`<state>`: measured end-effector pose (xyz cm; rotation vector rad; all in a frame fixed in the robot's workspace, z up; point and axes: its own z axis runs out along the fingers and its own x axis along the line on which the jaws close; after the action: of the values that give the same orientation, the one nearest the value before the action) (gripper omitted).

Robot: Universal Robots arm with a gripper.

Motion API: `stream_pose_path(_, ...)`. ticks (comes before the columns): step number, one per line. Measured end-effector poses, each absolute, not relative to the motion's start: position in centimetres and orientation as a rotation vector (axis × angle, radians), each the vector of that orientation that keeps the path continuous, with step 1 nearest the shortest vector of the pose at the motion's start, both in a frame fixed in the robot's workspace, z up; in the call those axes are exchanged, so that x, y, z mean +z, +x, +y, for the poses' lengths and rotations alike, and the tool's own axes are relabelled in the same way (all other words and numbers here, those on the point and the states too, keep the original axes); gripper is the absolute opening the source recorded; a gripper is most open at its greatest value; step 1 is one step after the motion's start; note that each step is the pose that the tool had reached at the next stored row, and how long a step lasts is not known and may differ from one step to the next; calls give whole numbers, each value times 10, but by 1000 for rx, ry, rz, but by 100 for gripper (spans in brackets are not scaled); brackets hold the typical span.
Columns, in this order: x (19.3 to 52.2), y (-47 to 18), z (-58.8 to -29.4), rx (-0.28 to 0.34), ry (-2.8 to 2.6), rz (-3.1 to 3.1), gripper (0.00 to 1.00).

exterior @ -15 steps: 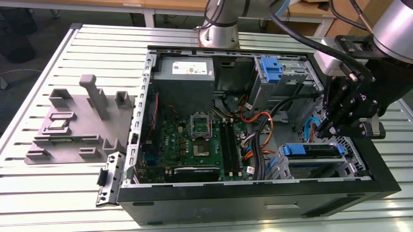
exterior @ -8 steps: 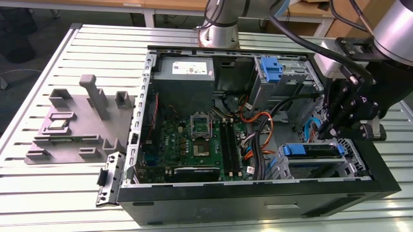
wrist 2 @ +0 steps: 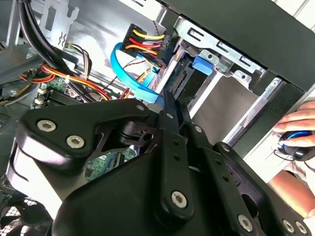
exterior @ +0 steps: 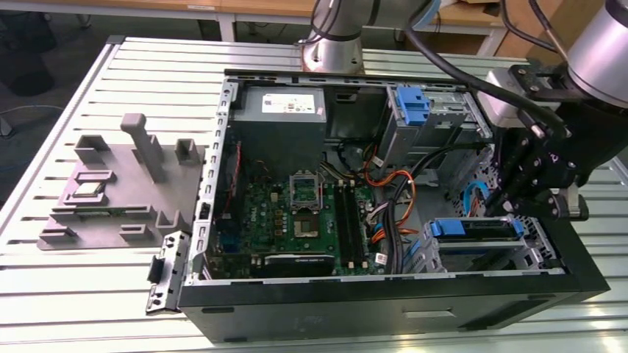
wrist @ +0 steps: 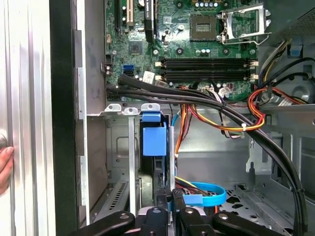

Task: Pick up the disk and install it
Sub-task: 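Insert the first disk wire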

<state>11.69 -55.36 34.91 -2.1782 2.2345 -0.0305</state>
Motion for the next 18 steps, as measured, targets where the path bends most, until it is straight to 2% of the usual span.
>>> stream_pose_path(18,343,106,-559,-56,-2185,2202,16)
